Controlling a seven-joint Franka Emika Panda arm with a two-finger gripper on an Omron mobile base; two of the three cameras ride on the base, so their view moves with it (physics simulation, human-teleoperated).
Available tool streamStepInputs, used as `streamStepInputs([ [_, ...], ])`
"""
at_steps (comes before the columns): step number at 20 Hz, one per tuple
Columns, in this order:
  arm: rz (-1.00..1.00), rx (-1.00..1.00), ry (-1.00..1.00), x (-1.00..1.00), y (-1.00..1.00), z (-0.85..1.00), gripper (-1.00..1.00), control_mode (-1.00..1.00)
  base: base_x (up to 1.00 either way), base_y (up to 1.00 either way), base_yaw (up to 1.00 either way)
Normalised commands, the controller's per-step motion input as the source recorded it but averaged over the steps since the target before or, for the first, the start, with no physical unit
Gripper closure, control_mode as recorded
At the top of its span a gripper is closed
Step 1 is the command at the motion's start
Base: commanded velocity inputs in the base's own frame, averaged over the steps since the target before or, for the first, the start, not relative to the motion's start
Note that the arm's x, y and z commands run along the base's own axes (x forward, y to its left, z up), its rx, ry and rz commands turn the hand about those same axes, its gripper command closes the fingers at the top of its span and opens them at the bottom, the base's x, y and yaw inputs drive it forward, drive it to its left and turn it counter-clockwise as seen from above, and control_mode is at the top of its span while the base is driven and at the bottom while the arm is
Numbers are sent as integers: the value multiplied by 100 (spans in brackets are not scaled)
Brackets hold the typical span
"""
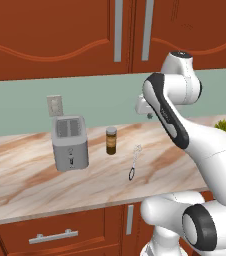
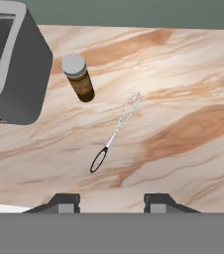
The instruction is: Pick the pan from the cabinet and place it on the stove. Then turn on the stove burner for the pan.
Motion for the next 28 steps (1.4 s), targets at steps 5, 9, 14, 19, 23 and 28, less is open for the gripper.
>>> streamStepInputs([
  [5, 0, 0, -1, -6, 0, 0, -100, -100, 0, 0, 0],
  [9, 0, 0, -19, -4, 5, 0, -100, -100, 0, 0, 0],
  [14, 0, 0, -27, -2, 18, 15, -100, -100, 0, 0, 0],
  [19, 0, 0, -32, -9, 14, 40, -100, -100, 0, 0, 0],
  [23, 0, 0, -30, -15, 0, 59, -100, -100, 0, 0, 0],
  [28, 0, 0, -30, -19, 0, 60, -100, -100, 0, 0, 0],
])
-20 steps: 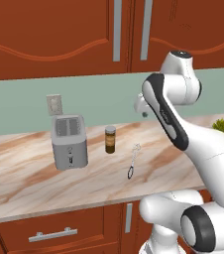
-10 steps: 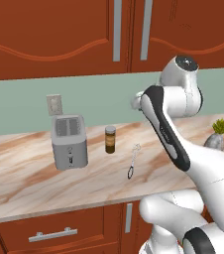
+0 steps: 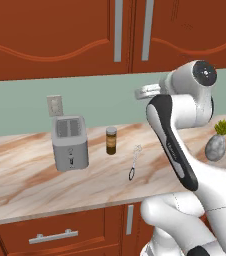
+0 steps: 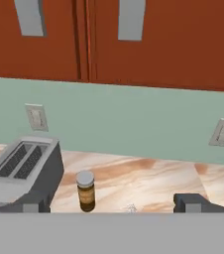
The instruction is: Pick the pan from the cabinet and place it on the stove. Then turn on the stove burner for the pan.
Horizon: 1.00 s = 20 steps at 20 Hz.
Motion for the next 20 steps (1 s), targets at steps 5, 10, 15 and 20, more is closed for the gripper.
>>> streamStepInputs([
  [5, 0, 0, -32, -20, 1, 62, -100, -100, 0, 0, 0],
  [10, -2, 0, -30, -26, 0, 59, -100, -100, 0, 0, 0],
  [15, -7, 0, -25, -24, 0, 50, -100, -100, 0, 0, 0],
  [20, -9, 0, -20, -10, -5, 40, -100, -100, 0, 0, 0],
])
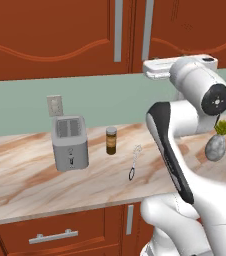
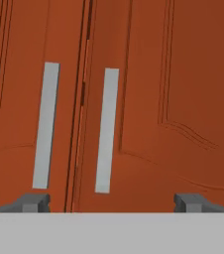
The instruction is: Pick the pan from the cabinet and place it on the stove. Then turn on the stove burner for the pan.
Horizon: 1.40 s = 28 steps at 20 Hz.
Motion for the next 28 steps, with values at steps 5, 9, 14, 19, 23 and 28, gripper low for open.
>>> streamStepInputs([
  [5, -3, 0, -13, 3, -5, 23, -100, -100, 0, 0, 0],
  [9, 0, 0, -8, 21, 0, 3, -100, -100, 0, 0, 0],
  [14, 3, 0, -6, 30, 0, 0, -100, -100, 0, 0, 0],
  [19, 3, 0, -1, 36, 0, 0, -100, -100, 0, 0, 0],
  [23, 1, 0, 0, 32, 0, 0, -100, -100, 0, 0, 0],
  [28, 0, 0, 0, 29, 0, 0, -100, -100, 0, 0, 0],
])
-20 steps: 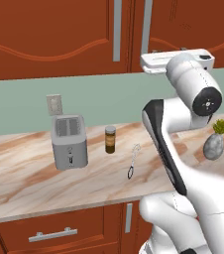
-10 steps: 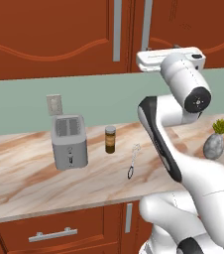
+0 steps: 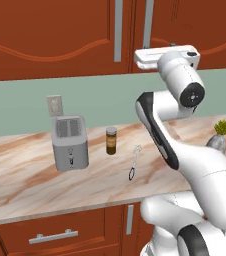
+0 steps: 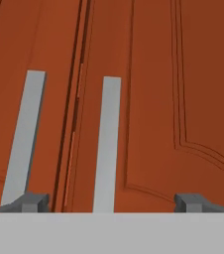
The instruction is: Pick the pan from the cabinet and place it on the stove. Then turn on the stove burner for the pan.
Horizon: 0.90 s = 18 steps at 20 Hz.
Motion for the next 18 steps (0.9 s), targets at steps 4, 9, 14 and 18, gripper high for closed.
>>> streamStepInputs([
  [4, 0, 0, 0, 32, 1, 0, -100, -100, 0, 0, 0],
  [9, 0, 0, 0, 34, 1, 0, -100, -100, 0, 0, 0],
  [14, 0, 0, 0, 36, 5, 0, -100, -100, 0, 0, 0],
  [18, 0, 0, 0, 35, 4, 0, -100, -100, 0, 0, 0],
])
